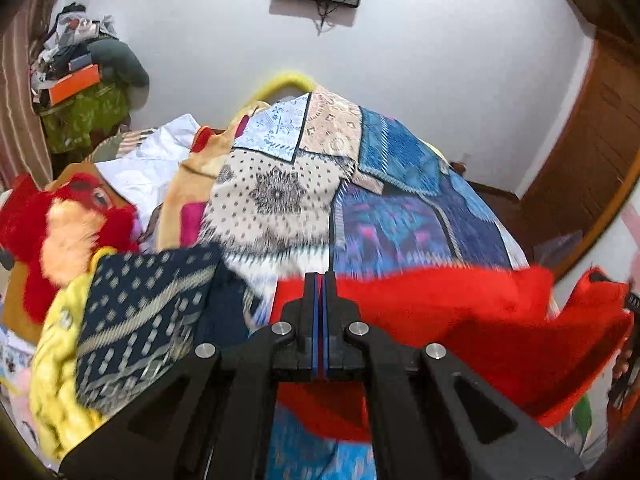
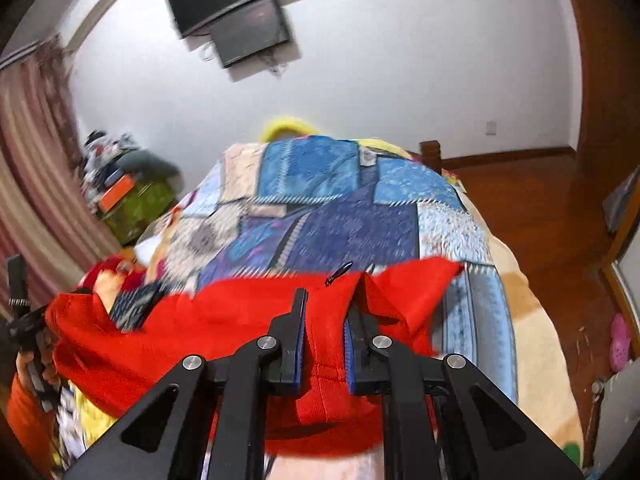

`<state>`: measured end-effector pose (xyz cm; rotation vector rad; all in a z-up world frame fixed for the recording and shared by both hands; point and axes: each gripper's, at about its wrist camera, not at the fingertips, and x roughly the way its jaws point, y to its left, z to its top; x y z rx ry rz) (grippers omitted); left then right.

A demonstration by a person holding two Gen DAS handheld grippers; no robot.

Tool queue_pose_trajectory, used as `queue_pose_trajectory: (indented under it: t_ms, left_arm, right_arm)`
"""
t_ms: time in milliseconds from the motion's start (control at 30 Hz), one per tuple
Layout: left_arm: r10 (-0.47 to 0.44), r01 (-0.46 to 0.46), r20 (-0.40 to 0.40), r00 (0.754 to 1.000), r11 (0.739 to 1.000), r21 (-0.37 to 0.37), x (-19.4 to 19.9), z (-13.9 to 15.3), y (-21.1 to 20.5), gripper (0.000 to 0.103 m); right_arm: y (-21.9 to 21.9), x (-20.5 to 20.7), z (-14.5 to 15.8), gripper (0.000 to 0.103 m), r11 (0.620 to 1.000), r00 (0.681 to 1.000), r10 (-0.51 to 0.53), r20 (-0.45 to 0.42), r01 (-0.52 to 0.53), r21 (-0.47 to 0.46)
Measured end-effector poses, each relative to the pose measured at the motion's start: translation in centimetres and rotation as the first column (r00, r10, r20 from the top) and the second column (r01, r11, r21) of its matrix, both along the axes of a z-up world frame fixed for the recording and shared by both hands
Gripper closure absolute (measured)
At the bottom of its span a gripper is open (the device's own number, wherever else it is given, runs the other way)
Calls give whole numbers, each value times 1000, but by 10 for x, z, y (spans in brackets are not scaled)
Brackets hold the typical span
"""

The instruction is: Fold large clothes

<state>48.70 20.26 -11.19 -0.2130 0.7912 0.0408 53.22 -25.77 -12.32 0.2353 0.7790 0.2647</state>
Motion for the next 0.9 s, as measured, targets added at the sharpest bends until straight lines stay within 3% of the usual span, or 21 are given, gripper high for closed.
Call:
queue_pose_trajectory:
  t_ms: [167, 267, 333, 367, 433, 467, 500, 533, 633, 733, 867, 900]
  left_arm:
    - [59, -59, -106, 993, 998, 3, 78, -63, 12, 103]
    - [96, -94, -206, 974, 995, 23, 103, -114, 15, 103]
    - [114, -116, -255, 960, 993, 6, 110, -140, 18, 103]
    - [114, -116, -263, 958, 993, 8, 111, -147, 17, 103]
    - [116, -91, -261, 958, 990, 106, 114, -153, 9, 102]
    - [130, -82, -261, 957, 979, 187, 115, -153, 4, 102]
    - [164, -92, -272, 948, 962, 257, 116, -151, 2, 102]
    - [184, -102, -276, 943, 952, 287, 115, -147, 5, 102]
    - [167, -113, -221, 961, 965, 238, 104, -119, 15, 101]
    - [133, -104, -165, 977, 979, 176, 83, -82, 19, 94]
    - [77, -58, -101, 992, 981, 184, 54, -48, 4, 43]
    - [60, -42, -89, 994, 982, 187, 48, -44, -1, 37]
  right_arm:
    - [1, 74, -66, 91, 996, 990, -65, -125, 57, -63]
    - [-5, 101, -100, 90, 996, 971, -76, -225, 63, -64]
    - [-15, 105, -107, 89, 997, 971, -74, -229, 69, -31]
    - [-20, 105, -108, 85, 997, 972, -83, -219, 79, -28]
    - [-29, 100, -93, 63, 968, 971, -201, -129, 177, -177]
    - [-32, 96, -83, 45, 924, 961, -271, -51, 245, -293]
    - [-36, 91, -72, 33, 872, 947, -318, 33, 306, -383]
    - [-41, 85, -62, 33, 864, 950, -305, 72, 307, -398]
    - [-47, 65, -38, 33, 924, 982, -181, 56, 189, -333]
    - [-33, 43, -22, 33, 943, 995, -78, 56, 92, -320]
    - [0, 22, -14, 32, 957, 998, 37, 46, -22, -289]
    - [13, 17, -13, 32, 961, 996, 75, 40, -62, -271]
